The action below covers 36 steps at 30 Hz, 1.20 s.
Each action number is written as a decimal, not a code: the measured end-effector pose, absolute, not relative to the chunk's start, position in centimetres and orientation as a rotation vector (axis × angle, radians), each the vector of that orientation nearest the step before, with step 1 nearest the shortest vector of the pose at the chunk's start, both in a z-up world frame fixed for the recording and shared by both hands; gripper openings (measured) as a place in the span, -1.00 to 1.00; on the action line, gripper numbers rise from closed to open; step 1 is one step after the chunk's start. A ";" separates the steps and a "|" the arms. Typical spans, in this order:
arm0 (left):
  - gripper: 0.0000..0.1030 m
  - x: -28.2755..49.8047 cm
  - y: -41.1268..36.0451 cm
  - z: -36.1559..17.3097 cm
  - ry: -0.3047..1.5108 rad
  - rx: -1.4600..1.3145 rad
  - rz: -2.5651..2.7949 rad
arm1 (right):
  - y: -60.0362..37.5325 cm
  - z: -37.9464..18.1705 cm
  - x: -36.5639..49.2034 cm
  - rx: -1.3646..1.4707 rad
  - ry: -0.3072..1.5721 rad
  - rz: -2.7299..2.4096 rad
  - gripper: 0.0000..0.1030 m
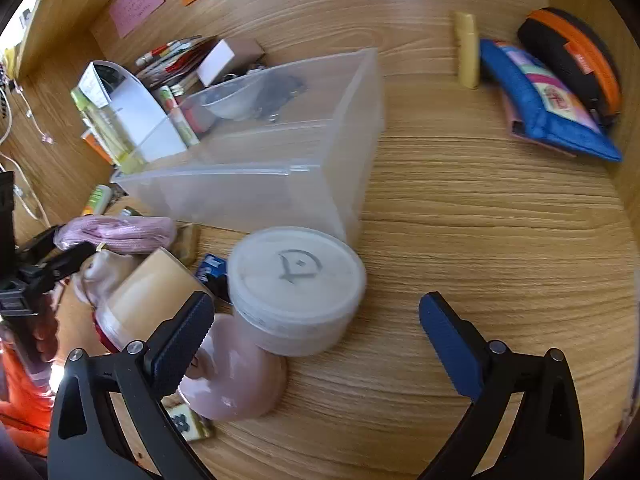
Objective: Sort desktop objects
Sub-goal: 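Grasp the bagged pink rope with left gripper while right grasps white container, then lift the bagged pink rope with the left gripper while the right gripper lifts the white container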
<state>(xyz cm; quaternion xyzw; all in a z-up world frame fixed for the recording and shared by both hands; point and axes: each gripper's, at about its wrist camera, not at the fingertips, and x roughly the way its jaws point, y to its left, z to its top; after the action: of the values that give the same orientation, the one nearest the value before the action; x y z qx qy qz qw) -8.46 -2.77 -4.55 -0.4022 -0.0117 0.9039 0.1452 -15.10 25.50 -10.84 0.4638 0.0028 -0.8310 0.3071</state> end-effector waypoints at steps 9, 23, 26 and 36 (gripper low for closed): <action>0.76 -9.3 -2.4 -5.4 -0.094 -1.143 2.565 | 24.7 -11.5 -16.1 1.262 -0.009 -2.153 0.79; 0.49 -8.4 -2.5 -5.2 -0.124 -1.099 2.622 | 23.5 -11.5 -16.1 1.226 0.095 -2.187 0.21; 0.46 -8.1 -2.7 -5.1 -0.137 -1.102 2.658 | 23.8 -11.1 -15.8 1.209 0.077 -2.196 0.21; 0.26 -7.3 -2.6 -3.7 -0.150 -1.048 2.690 | 24.8 -9.0 -14.5 1.131 0.058 -2.239 0.21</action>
<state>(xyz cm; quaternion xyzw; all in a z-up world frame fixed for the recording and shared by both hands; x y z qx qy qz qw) -7.28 -2.64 -3.74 -0.3598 -0.0516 0.9232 0.1252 -14.46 24.76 -9.01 0.4283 0.0218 -0.8482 0.3110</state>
